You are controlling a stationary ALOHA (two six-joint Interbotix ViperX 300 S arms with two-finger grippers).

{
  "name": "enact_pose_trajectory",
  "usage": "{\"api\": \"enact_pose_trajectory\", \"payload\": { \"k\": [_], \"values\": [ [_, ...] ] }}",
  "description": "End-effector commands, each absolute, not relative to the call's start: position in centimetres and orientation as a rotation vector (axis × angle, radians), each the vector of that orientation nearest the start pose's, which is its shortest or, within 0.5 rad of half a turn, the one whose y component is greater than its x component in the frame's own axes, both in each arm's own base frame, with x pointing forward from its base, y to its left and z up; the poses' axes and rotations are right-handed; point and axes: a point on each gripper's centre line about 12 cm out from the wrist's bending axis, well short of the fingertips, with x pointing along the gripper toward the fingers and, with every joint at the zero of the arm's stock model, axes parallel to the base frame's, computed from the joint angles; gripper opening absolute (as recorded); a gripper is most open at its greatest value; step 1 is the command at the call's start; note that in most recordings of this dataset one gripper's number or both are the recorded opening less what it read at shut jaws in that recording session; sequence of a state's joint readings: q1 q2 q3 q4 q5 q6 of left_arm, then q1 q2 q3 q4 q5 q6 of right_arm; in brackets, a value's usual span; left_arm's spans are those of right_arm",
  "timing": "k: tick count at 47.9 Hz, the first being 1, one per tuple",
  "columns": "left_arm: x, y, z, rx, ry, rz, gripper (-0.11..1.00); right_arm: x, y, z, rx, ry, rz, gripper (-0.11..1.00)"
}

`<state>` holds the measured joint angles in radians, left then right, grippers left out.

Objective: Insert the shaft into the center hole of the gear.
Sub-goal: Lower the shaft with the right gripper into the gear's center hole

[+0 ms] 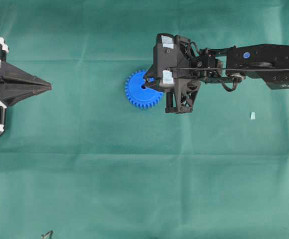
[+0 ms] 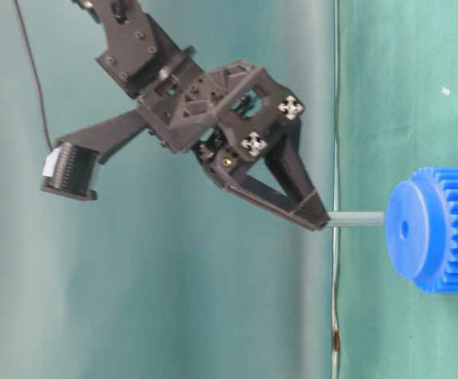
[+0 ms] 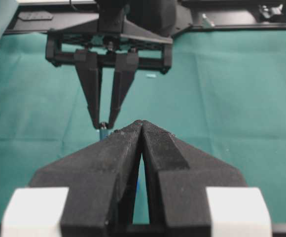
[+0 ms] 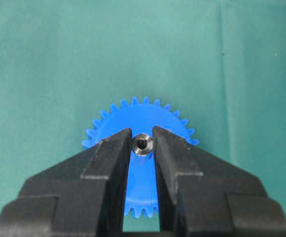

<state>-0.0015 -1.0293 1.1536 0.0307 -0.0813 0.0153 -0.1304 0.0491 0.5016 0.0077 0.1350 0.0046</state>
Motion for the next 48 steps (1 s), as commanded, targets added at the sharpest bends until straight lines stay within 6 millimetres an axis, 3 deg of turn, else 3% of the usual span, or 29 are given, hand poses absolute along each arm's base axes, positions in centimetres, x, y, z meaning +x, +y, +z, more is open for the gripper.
{"api": "enact_pose_trajectory", "payload": {
  "k": [1,19,48],
  "values": [
    [19.1,-0.1,30.2,0.047,0.014,-0.008,0.0,42.0,-5.4,21.3,0.051,0.632,-0.127,0.17],
    [19.1,0.0,30.2,0.049,0.014,0.0,0.0,42.5,-5.9,21.1,0.051,0.627,-0.135,0.17],
    [19.1,0.0,30.2,0.047,0.014,0.0,0.0,43.5,-6.3,17.5,0.052,0.655,-0.14,0.17]
  ]
}}
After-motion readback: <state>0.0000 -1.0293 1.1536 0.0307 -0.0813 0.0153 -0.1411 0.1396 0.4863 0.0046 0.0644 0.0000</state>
